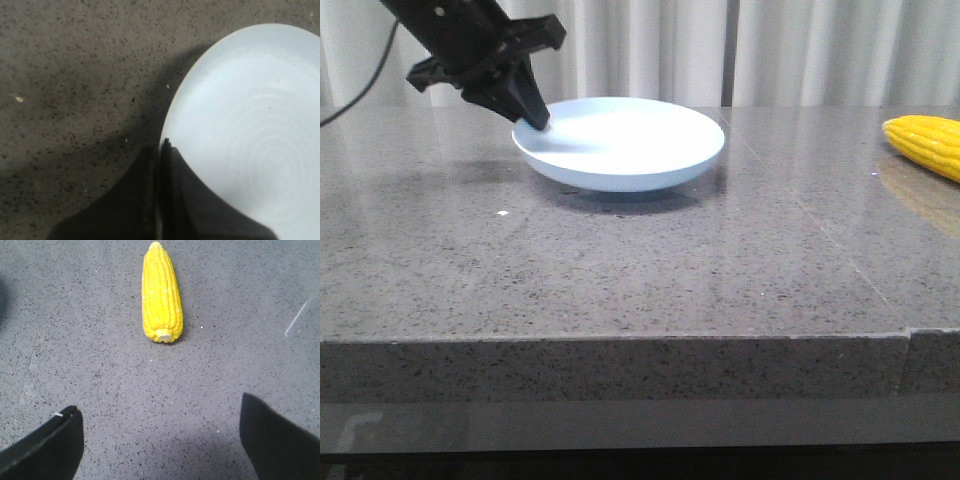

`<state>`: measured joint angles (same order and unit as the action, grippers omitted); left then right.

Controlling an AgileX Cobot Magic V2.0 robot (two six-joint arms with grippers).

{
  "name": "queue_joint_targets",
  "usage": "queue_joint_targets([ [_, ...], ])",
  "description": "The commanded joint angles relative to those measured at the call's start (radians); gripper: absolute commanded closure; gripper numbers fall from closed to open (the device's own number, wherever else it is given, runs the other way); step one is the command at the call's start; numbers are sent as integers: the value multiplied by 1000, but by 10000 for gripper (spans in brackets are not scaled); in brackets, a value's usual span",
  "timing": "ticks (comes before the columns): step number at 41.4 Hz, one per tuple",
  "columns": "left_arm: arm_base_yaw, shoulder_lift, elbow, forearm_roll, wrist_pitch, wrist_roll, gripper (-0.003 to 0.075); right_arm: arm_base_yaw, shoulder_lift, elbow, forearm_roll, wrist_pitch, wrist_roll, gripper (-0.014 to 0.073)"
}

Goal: Place corn on plate with both arms

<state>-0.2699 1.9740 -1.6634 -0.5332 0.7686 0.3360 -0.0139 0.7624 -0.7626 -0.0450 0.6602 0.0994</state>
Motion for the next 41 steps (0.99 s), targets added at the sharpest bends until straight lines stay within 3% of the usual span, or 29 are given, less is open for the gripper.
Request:
queue_joint_targets([
  [1,-10,-42,-33,-38,-37,-2,739,3,1,-33,-16,-73,-9,-61],
  [6,-10,-38,-33,-31,-28,-2,679,3,1,-33,-16,-73,-9,-61],
  [13,-8,-38,-33,-4,-8,-2,362,3,1,-33,-16,-73,-9,-61],
  [18,-8,-59,-35,47,4,-2,249,3,1,-33,-16,-73,-9,-61],
  [30,-67,-226,-30,217,22,-17,247,3,1,-33,-16,-73,-9,-61],
  [41,-211,-473,121,539,37,-237,247,3,1,-33,-16,-73,-9,-61],
])
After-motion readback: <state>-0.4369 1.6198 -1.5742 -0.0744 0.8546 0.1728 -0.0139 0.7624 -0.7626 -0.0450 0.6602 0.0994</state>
